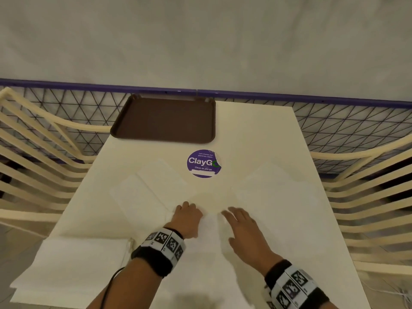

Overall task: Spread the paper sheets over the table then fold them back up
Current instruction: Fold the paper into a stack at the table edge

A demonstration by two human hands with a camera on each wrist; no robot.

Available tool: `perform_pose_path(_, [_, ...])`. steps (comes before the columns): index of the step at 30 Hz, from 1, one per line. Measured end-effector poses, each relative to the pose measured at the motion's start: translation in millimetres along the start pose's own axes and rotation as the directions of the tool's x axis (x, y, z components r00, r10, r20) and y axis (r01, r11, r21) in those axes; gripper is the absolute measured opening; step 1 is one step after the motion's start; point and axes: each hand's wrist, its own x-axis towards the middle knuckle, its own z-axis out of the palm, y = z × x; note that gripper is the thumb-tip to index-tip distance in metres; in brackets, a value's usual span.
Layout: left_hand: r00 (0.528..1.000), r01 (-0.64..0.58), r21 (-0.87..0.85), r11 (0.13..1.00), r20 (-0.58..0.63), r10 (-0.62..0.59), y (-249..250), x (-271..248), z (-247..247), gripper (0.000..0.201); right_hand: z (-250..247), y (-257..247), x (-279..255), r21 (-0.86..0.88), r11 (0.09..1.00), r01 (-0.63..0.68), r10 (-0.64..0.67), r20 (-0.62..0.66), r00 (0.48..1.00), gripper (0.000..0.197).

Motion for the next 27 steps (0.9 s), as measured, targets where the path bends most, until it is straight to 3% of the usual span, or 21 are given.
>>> perform_pose_path(3, [0.994,-0.062,-0.077,0.995,-0.095,0.054,5,-11,-4,0.035,-9,-8,18,-0.111,0.990,0.086,-0.076,0.091,0.993,0.071])
perform_pose_path(6, [0.986,-0.048,-0.195,0.980,-0.165,0.015,0,-35,-15,0.022,-19,-15,29,-0.151,0.984,0.091,-0.072,0.127,0.989,0.034])
perform_pose_path(10, [0.952,0.045,-0.415,0.909,-0.258,-0.165,-43,-82,-33,0.012,-45,-33,38,0.053,0.998,-0.019,0.016,0.060,0.998,0.006])
perform_pose_path(12, [0.927,0.030,-0.627,0.778,-0.273,-0.256,-77,-104,-36,0.011,-54,-48,46,0.251,0.966,-0.057,0.045,0.051,0.998,0.007])
perform_pose_path(15, [0.855,0.009,-0.849,0.528,-0.267,-0.444,-130,-136,-32,0.009,-58,-79,59,0.551,0.829,-0.096,0.034,0.122,0.992,0.015])
perform_pose_path(17, [0.809,-0.002,-0.945,0.328,-0.194,-0.554,-164,-157,-23,0.018,-50,-101,68,0.656,0.740,-0.145,0.007,0.209,0.978,0.015])
perform_pose_path(19, [0.783,0.030,-0.979,0.203,-0.104,-0.614,-195,-176,-11,0.017,-35,-126,76,0.717,0.670,-0.195,-0.018,0.278,0.960,0.021])
perform_pose_path(21, [0.775,0.096,-0.974,0.205,-0.056,-0.630,-221,-191,3,0.016,-16,-153,81,0.732,0.638,-0.237,-0.044,0.343,0.938,0.019])
perform_pose_path(24, [0.757,0.218,-0.915,0.340,-0.061,-0.650,-250,-211,26,0.013,16,-191,83,0.727,0.619,-0.299,-0.092,0.445,0.891,0.018])
perform_pose_path(27, [0.734,0.329,-0.873,0.360,-0.004,-0.679,-281,-216,55,0.027,48,-219,81,0.693,0.631,-0.349,-0.079,0.505,0.860,0.021])
